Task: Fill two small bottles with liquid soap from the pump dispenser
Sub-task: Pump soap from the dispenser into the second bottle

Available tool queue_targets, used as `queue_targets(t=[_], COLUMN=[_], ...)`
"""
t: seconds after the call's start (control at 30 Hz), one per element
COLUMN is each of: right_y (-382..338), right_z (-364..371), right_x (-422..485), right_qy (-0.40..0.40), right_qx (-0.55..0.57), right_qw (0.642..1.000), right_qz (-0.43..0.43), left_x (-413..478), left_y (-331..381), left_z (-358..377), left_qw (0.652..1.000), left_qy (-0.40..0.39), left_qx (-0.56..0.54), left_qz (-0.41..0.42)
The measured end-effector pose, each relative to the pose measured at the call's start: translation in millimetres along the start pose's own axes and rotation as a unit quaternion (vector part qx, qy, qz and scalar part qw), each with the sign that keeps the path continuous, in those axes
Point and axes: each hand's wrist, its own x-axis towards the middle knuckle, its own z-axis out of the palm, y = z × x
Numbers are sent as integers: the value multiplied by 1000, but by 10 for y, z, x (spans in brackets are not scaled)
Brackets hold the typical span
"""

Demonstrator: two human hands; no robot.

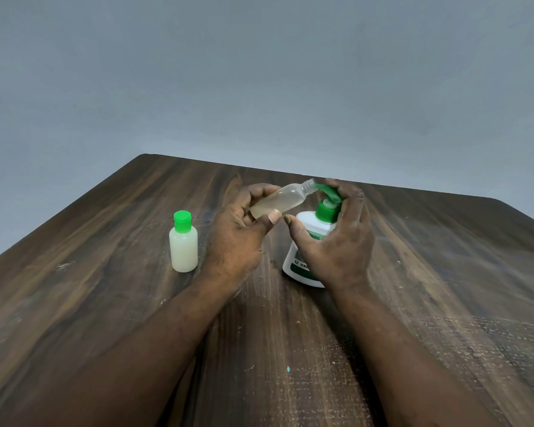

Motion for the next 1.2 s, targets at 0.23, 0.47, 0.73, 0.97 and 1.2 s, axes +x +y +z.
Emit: queue_targets(t=[0.23, 0.47, 0.73, 0.97, 1.2], right_y=[-3, -21, -43, -63, -60], right_z=[-4, -43, -158, -128, -76], right_x=[0, -2, 80, 73, 39], right_qy=[-2, -20, -31, -45, -21], right_qx=[1, -1, -55, -65, -14], right_qw=[1000, 1000, 996, 995, 999], right_qz=[4, 10, -66, -65, -42], left_x=[-17, -33, -33, -17, 69], left_y=[13, 26, 65, 56, 86], left_z=[8, 43, 4, 32, 83], left_qw=[1000, 999, 991, 983, 951], left_qy=[-6, -19, -1, 26, 27], left_qx=[0, 49, 129, 168, 287], left_qz=[-8, 5, 40, 66, 114])
